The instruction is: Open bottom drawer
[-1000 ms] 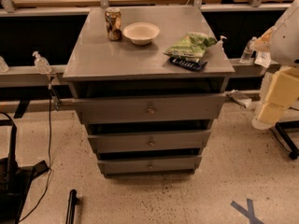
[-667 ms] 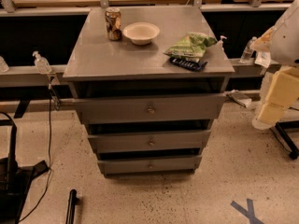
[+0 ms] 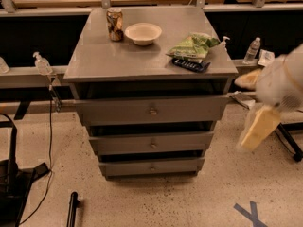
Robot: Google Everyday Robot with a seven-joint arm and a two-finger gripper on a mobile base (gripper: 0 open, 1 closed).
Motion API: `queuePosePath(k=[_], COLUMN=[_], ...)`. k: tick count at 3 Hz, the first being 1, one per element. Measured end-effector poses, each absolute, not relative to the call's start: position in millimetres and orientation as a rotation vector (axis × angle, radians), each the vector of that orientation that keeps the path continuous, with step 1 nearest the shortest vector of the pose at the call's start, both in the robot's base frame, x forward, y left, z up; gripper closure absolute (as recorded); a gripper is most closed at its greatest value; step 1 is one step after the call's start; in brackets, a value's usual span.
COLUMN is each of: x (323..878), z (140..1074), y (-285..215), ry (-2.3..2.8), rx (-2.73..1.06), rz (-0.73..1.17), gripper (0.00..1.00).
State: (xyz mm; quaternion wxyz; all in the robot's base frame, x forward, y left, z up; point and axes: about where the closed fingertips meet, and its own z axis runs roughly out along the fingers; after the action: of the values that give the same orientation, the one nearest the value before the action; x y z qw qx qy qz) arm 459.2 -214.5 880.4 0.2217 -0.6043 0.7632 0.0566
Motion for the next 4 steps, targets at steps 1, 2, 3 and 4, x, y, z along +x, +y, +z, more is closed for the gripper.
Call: queuePosePath(k=[1,2,3,4], x=[446.9,462.7,462.8,475.1], z=[740.0,726.2,726.8,705.7], y=[-180.1,-179.9,-178.8,-173.1], ry=[2.012,2.012,2.015,1.951], rx=[-1.457,-1.336,-1.345,-1.333], rz=[0.589,0.644,0.643,0.721], gripper=[0.0,0.0,0.0,0.0])
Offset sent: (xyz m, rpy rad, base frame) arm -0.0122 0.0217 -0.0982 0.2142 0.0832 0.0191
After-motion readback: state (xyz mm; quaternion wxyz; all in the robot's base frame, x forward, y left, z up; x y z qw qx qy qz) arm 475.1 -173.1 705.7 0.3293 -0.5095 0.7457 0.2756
